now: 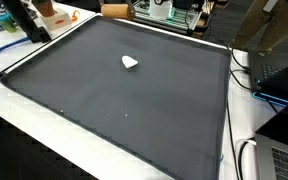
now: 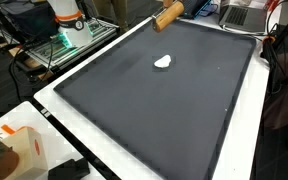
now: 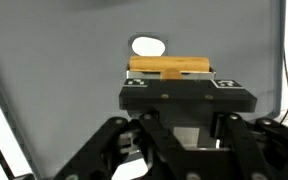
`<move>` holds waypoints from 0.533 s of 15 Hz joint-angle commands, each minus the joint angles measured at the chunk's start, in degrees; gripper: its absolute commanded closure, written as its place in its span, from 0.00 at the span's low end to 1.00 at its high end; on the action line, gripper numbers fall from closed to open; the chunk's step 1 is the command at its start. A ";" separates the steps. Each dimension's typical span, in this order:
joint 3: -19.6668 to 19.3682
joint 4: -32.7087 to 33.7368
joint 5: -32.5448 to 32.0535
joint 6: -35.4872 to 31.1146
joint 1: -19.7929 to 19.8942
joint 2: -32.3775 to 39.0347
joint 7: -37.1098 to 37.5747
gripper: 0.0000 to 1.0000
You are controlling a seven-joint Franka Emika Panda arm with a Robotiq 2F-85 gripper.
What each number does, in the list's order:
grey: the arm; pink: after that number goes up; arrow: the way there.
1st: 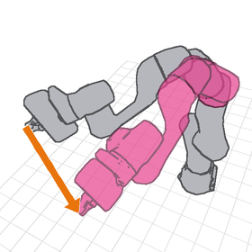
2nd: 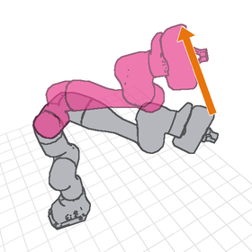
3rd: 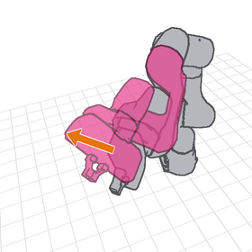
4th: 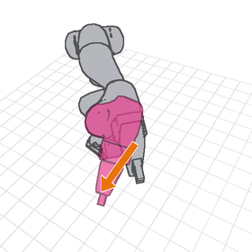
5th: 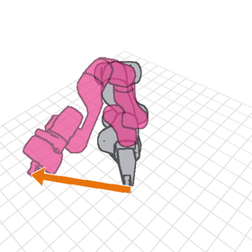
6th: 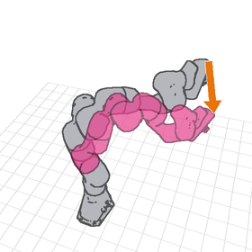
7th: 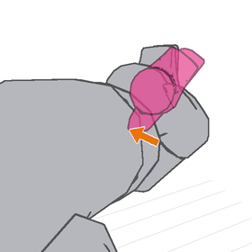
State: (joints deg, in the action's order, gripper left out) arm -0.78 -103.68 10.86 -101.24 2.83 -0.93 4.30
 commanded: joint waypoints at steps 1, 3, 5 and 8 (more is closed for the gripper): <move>-0.24 -6.11 1.11 -5.13 -0.71 -4.49 -2.03 0.77; -0.31 -9.31 1.24 -8.48 -0.91 -6.56 -3.00 0.77; -0.39 -12.34 1.34 -11.60 -1.00 -8.44 -3.65 0.77; -0.56 -16.47 1.72 -15.02 -1.11 -11.12 -4.75 0.77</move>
State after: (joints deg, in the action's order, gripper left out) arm -0.76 -114.14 11.08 -112.61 2.15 -7.14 1.46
